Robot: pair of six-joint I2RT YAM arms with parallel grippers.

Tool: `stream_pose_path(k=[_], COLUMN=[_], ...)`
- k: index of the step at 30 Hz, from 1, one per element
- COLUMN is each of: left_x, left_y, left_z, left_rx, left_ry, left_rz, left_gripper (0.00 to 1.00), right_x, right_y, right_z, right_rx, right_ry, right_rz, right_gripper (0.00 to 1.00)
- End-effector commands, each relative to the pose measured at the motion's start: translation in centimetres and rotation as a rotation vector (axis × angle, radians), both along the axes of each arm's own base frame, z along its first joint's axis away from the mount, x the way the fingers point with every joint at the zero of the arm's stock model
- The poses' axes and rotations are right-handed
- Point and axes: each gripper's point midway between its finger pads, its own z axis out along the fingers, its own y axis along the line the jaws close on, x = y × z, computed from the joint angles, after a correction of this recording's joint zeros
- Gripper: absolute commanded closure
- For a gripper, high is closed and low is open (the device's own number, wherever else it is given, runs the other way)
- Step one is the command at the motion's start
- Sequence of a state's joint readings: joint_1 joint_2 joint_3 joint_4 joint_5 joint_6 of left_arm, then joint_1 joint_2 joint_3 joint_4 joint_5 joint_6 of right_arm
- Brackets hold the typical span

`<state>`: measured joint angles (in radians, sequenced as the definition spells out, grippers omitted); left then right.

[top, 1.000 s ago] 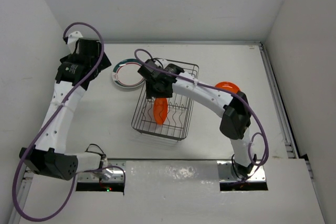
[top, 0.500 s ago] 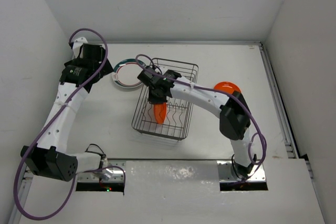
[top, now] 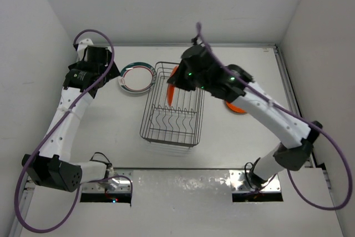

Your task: Unload the plates from the dish rack

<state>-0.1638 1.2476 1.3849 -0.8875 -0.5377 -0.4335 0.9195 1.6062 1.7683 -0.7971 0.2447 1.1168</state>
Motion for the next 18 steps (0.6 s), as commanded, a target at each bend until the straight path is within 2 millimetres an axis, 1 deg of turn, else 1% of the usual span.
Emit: stream_pose_path(k=[1, 2, 3, 4, 5, 6, 7, 8, 10, 11, 12, 13, 14, 15, 17, 18], left_x=[0.4, 0.4, 0.4, 0.4, 0.5, 0.5, 0.5, 0.5, 0.5, 0.4, 0.4, 0.4, 0.4, 0.4, 0.4, 0.4], left_y=[0.0, 0.1, 0.0, 0.0, -0.1, -0.2, -0.3, -0.4, -0.5, -0.5, -0.5, -0.5, -0.6, -0.6, -0.7, -0.8], left_z=[1.4, 1.5, 1.5, 1.4, 1.4, 1.3, 1.3, 1.2, 0.8, 0.6, 0.3, 0.2, 0.0, -0.2, -0.4, -0.5], left_rx=[0.003, 0.003, 0.002, 0.004, 0.001, 0.002, 0.002, -0.003, 0.001, 0.004, 0.007, 0.008, 0.007, 0.01, 0.011, 0.011], left_ry=[-0.055, -0.058, -0.057, -0.054, -0.052, -0.048, -0.045, -0.042, -0.026, -0.014, -0.004, 0.001, 0.007, 0.017, 0.027, 0.033], left_rz=[-0.006, -0.004, -0.009, -0.013, -0.018, -0.026, -0.032, -0.039, -0.049, -0.052, -0.056, -0.058, -0.063, -0.068, -0.079, -0.084], left_gripper=[0.0, 0.0, 0.0, 0.0, 0.0, 0.0, 0.0, 0.0, 0.0, 0.0, 0.0, 0.0, 0.0, 0.0, 0.0, 0.0], right_x=[3.1, 4.9, 5.7, 6.7, 8.0, 8.7, 9.7, 10.3, 11.1, 11.6, 11.8, 11.8, 12.0, 11.9, 12.2, 12.5], right_y=[-5.6, -8.7, -10.6, -12.7, -16.2, -17.9, -19.6, -22.5, -25.0, -26.7, -27.5, -28.3, -29.4, -29.8, -30.4, -30.4], right_z=[3.2, 2.2, 1.6, 0.7, -0.5, -1.3, -2.8, -3.7, -5.1, -6.7, -7.6, -9.1, -10.6, -12.3, -14.4, -15.4], right_rx=[-0.032, -0.083, -0.15, -0.208, -0.311, -0.36, -0.433, -0.489, -0.588, -0.647, -0.669, -0.691, -0.709, -0.712, -0.692, -0.683], right_ry=[-0.103, -0.089, -0.098, -0.087, -0.073, -0.053, -0.023, 0.022, 0.06, 0.098, 0.123, 0.158, 0.201, 0.234, 0.269, 0.266], right_rz=[-0.157, -0.222, -0.218, -0.255, -0.283, -0.302, -0.318, -0.356, -0.345, -0.343, -0.343, -0.339, -0.343, -0.332, -0.311, -0.304], right_gripper=[1.0, 1.0, 1.0, 1.0, 1.0, 1.0, 1.0, 1.0, 1.0, 1.0, 1.0, 1.0, 1.0, 1.0, 1.0, 1.0])
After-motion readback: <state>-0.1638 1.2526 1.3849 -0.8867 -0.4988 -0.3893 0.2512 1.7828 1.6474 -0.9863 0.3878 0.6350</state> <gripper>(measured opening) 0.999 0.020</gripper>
